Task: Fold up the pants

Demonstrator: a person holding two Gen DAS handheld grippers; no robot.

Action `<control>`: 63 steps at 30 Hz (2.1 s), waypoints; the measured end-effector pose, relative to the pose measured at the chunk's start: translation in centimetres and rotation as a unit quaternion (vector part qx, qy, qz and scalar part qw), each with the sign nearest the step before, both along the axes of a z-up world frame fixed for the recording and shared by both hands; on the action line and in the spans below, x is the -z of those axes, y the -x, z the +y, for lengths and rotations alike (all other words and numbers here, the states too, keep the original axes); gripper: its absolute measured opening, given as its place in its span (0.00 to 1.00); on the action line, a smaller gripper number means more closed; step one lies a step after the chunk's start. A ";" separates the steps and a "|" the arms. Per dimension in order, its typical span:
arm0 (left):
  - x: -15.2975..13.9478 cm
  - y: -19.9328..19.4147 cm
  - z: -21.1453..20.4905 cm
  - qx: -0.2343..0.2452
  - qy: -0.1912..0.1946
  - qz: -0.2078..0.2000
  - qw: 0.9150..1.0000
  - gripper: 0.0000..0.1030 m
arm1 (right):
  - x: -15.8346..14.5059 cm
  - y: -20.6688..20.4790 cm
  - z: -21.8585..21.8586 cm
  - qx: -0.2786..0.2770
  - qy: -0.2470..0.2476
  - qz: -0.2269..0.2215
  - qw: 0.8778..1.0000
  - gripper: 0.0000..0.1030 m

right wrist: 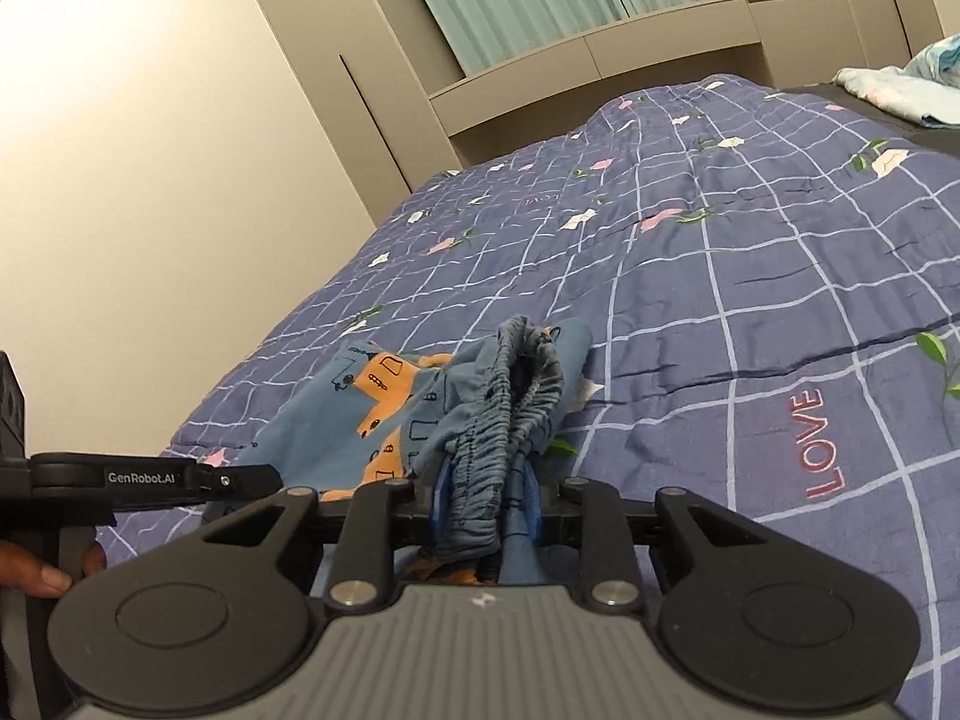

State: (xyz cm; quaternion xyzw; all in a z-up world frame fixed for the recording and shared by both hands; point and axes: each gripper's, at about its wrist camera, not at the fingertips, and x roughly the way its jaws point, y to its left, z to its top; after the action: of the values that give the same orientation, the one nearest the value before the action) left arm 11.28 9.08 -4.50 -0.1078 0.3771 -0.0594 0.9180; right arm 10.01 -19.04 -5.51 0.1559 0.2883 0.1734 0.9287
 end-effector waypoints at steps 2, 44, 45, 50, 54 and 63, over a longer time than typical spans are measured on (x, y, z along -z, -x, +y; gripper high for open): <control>0.0 0.0 0.1 -0.003 0.000 0.001 1.000 0.19 | -0.1 0.1 0.1 0.002 0.007 -0.002 1.000 0.32; -2.2 22.0 -0.3 -0.037 -0.090 -0.112 0.989 0.99 | -4.5 19.8 2.2 0.057 0.159 -0.093 0.981 1.00; -2.1 22.2 -0.3 -0.038 -0.090 -0.111 0.989 0.99 | -4.5 19.9 2.2 0.056 0.159 -0.094 0.981 1.00; -1.7 22.5 -0.3 -0.041 -0.089 -0.105 0.990 0.99 | -4.1 19.8 2.4 0.046 0.162 -0.088 0.982 1.00; -1.7 22.4 -0.3 -0.042 -0.089 -0.103 0.990 0.99 | -3.7 19.7 2.4 0.040 0.162 -0.083 0.982 1.00; -1.5 22.3 -0.4 -0.043 -0.090 -0.099 0.990 0.99 | -3.5 19.6 2.5 0.033 0.162 -0.078 0.983 1.00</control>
State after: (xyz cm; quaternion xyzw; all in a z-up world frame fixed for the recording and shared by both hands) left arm -11.05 8.68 -3.03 -0.0341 0.2832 0.0037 0.9584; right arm -9.57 -16.51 -2.02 -0.0013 0.2341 0.1053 0.9665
